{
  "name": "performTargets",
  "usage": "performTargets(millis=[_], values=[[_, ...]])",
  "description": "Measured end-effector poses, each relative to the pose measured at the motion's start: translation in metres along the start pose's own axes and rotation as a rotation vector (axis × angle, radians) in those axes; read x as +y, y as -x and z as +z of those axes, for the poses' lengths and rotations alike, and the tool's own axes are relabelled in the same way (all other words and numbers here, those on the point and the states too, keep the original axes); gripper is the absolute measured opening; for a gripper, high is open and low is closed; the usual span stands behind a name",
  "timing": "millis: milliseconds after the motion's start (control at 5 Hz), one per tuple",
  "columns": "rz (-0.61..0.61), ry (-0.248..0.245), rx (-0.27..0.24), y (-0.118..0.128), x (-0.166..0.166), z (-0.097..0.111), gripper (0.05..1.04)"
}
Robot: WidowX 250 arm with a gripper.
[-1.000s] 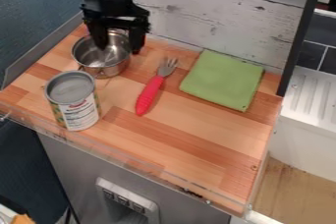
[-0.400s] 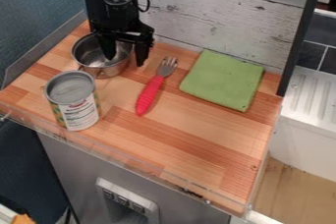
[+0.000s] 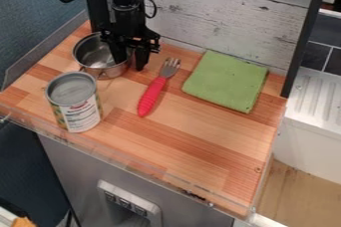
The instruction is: Put the silver pot on the right side of the table
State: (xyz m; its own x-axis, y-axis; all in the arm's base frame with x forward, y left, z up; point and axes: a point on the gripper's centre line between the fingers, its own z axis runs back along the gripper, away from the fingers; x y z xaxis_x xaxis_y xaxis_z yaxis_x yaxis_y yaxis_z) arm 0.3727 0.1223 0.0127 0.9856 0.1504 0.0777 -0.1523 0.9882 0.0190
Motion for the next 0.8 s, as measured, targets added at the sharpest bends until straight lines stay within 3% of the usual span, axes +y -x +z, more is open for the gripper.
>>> performTargets(millis=[200, 400, 600, 800], values=[[-0.006, -0.002, -0.003, 0.004, 0.0, 0.0, 0.251], [-0.008, -0.007, -0.041, 0.003, 0.0, 0.015, 0.108], [0.003, -0.006, -0.049, 0.006, -0.002, 0.026, 0.077], [-0.03, -0.015, -0.105, 0.007, -0.018, 0.06, 0.076]])
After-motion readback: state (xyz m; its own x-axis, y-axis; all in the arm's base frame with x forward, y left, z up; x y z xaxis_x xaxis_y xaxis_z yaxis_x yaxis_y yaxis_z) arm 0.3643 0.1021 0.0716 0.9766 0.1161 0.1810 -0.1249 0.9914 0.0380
